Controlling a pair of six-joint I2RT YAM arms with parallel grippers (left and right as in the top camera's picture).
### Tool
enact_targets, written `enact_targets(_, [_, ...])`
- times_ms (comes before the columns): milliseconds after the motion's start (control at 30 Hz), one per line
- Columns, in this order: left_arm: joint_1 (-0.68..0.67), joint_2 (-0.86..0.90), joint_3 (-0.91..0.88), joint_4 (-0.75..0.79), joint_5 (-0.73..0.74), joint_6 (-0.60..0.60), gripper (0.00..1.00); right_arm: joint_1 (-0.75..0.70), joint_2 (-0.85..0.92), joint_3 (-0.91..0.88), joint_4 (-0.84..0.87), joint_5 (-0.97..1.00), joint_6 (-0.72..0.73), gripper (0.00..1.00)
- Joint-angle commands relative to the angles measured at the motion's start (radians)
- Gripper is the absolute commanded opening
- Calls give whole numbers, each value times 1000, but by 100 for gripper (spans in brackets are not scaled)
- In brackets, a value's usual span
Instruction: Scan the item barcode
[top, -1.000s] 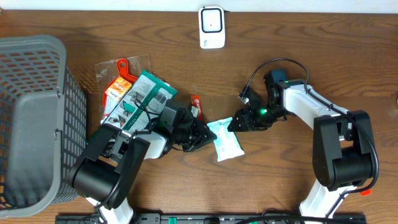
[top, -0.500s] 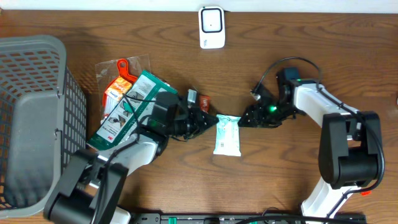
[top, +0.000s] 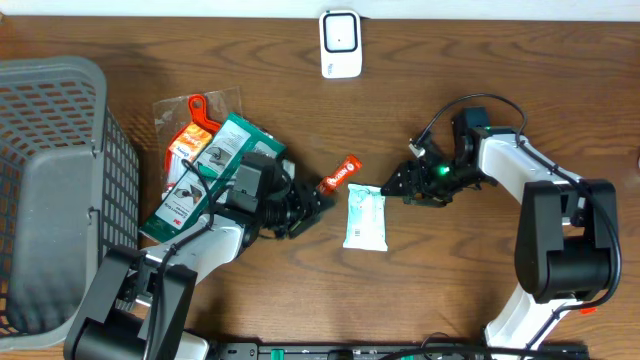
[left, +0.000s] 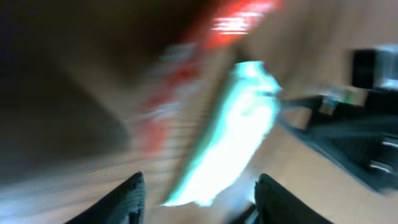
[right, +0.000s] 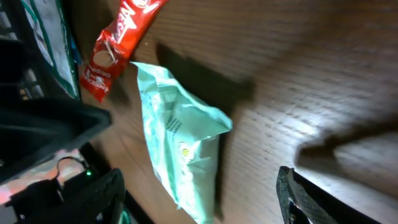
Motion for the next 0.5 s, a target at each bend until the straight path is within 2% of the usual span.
enact_targets(0, [64,-6,6,-53,-106,46,64,22,12,8,2,-27,38,77])
enact_targets(100, [175,-6,6,-80,-79,46,64,37,12,8,2,-27,38,78])
enact_targets(200, [253,-6,6,-84,42,95,64,50,12,8,3,-27,38,78])
enact_targets(267, [258,-6,6,-105,108,138,64,55,12,8,10,-27,39,78])
enact_targets(333, [240,-6,6,-158,114,140,64,58,12,8,17,-27,53,76])
enact_targets(400, [209,-6,5,-190,113,153,65,66,12,8,16,-27,72,70])
enact_targets(467, [165,-6,4,-196,108,159,65,86,13,1,29,-22,77,70])
